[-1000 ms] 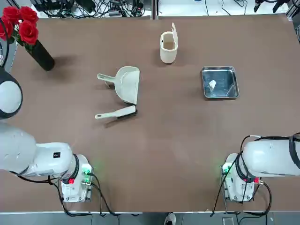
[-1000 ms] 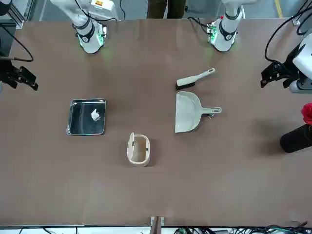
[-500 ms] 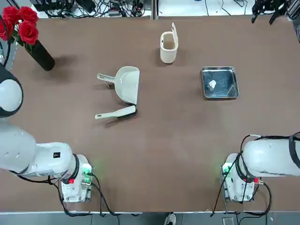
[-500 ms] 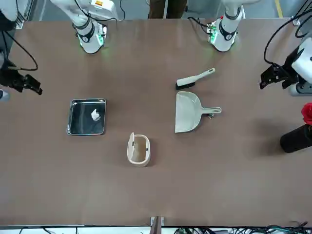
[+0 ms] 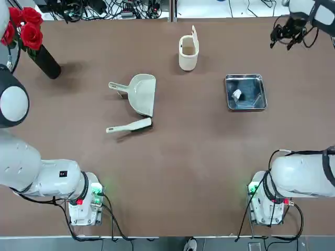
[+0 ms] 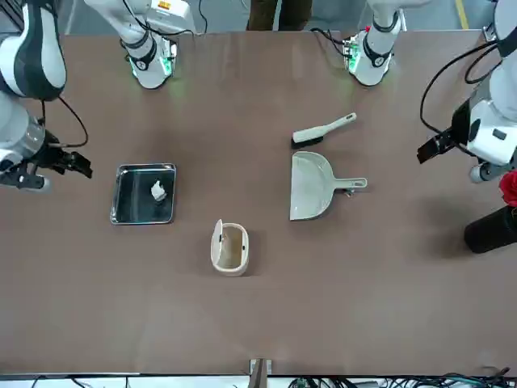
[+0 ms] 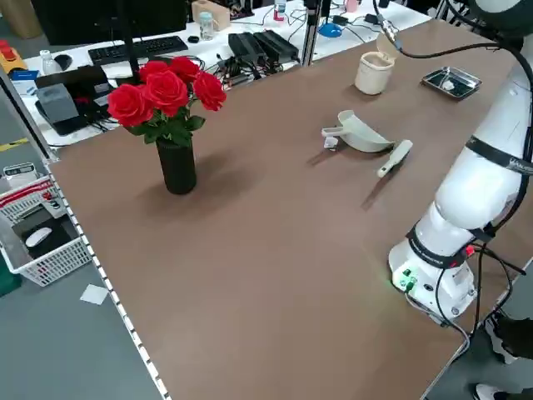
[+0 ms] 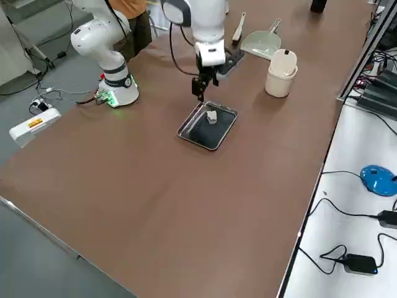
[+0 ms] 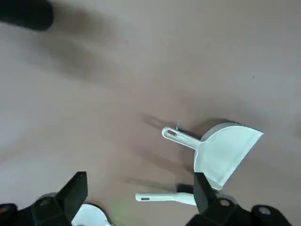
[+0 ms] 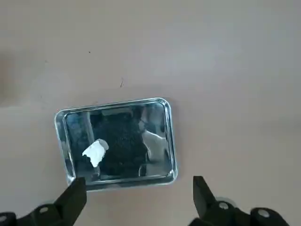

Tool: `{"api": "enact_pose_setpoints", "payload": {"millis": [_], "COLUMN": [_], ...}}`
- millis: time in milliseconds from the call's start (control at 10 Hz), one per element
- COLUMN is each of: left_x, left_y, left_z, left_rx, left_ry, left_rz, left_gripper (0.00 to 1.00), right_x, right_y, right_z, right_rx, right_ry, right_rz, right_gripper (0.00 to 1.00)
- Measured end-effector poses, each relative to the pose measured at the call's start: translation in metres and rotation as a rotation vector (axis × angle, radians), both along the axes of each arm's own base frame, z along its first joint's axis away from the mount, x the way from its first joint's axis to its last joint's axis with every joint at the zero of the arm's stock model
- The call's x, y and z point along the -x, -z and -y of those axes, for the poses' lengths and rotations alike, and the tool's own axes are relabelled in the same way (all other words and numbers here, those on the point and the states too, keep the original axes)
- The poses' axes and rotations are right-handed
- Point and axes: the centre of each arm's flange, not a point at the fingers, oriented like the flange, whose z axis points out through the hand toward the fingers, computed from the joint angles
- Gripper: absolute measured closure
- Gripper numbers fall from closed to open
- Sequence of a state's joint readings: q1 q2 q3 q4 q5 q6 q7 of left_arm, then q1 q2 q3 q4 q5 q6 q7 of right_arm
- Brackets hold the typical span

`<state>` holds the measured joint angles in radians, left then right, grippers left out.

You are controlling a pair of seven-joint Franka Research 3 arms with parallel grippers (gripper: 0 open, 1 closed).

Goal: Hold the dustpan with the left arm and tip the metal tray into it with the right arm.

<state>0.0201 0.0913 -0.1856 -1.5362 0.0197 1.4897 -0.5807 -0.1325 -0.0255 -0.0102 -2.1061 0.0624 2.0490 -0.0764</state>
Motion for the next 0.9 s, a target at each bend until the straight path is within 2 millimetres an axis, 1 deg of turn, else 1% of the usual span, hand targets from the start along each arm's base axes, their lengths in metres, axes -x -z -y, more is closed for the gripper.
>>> {"api": "enact_pose_setpoints", "payload": {"millis": [200, 400, 500, 600, 800, 900], "left_x": [0.002, 0.002, 0.006, 0.014, 0.031, 0.036], "left_y": [0.029, 0.06, 0.075, 0.089, 0.108, 0.122], "left_z": [0.007, 0.021, 0.032, 0.042, 0.05, 0.054], "left_rx": [-0.031, -0.055, -0.065, -0.076, -0.093, -0.087], "left_ry": [-0.152, -0.354, -0.45, -0.537, -0.762, -0.871], "left_rz": [-0.033, -0.001, 0.019, 0.032, 0.079, 0.109], "left_gripper": [0.0, 0.0, 0.01, 0.01, 0.02, 0.02], "right_x": [0.001, -0.001, -0.004, -0.005, -0.002, 0.003], "right_y": [0.052, 0.105, 0.132, 0.16, 0.214, 0.236], "right_z": [0.021, 0.036, 0.041, 0.043, 0.046, 0.045], "right_rx": [-0.03, -0.05, -0.05, -0.044, -0.02, -0.016], "right_ry": [-0.028, -0.063, -0.078, -0.086, -0.085, -0.092], "right_rz": [-0.01, -0.025, -0.031, -0.036, -0.026, -0.034], "right_gripper": [0.0, 0.0, 0.0, 0.0, 0.0, 0.01]}}
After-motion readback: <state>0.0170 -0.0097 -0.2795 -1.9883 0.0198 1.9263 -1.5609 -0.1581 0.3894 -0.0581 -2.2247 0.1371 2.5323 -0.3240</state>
